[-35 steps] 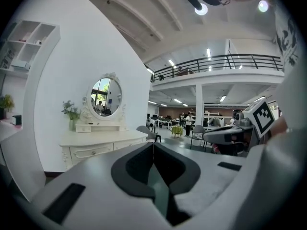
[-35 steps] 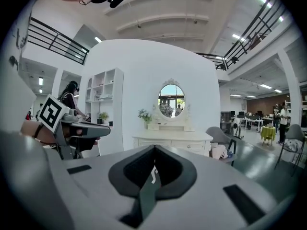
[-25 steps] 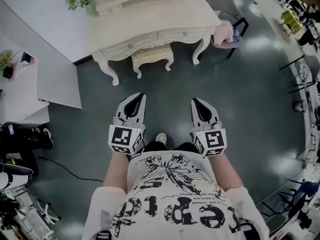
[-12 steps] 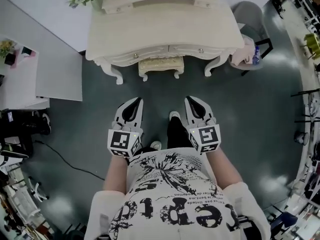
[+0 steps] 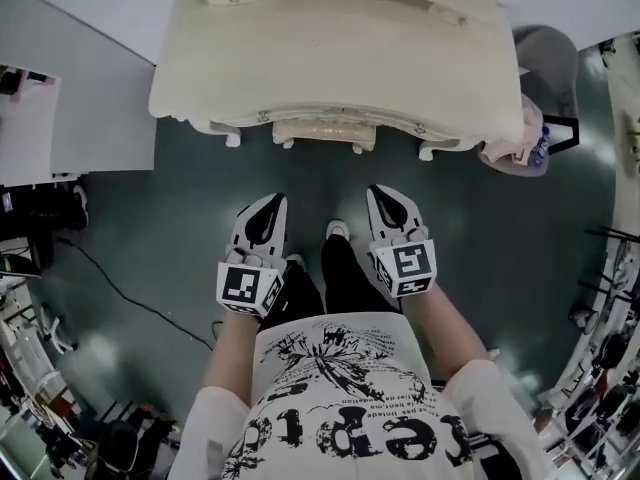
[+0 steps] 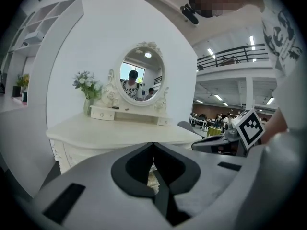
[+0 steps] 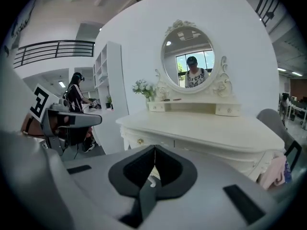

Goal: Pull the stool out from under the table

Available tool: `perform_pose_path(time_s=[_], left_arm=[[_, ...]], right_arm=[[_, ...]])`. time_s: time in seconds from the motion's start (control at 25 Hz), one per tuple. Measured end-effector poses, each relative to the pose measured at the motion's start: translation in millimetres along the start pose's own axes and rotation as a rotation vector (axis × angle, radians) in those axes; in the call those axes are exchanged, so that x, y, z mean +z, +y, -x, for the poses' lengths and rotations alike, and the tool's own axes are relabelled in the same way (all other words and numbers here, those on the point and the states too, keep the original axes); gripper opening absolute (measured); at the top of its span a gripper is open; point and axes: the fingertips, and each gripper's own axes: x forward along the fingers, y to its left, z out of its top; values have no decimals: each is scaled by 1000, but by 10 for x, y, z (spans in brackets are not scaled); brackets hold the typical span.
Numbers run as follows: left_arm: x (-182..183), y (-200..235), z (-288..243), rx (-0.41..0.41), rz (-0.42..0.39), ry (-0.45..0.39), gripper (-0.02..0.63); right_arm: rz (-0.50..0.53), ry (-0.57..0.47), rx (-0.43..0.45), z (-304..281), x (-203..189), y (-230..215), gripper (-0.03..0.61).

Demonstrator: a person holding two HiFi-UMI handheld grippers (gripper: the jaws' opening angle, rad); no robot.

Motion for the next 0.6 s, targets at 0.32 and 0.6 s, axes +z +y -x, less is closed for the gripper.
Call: perform_pose_path(time_s=[0.32, 0.6], left_arm=[[-1082, 461, -504, -2, 41, 78, 18], [-2440, 919, -959, -14, 37, 104, 18]], right_arm=[[-26, 67, -86, -703, -1074, -467, 17], [-46, 147, -156, -1596, -2656, -775, 88]])
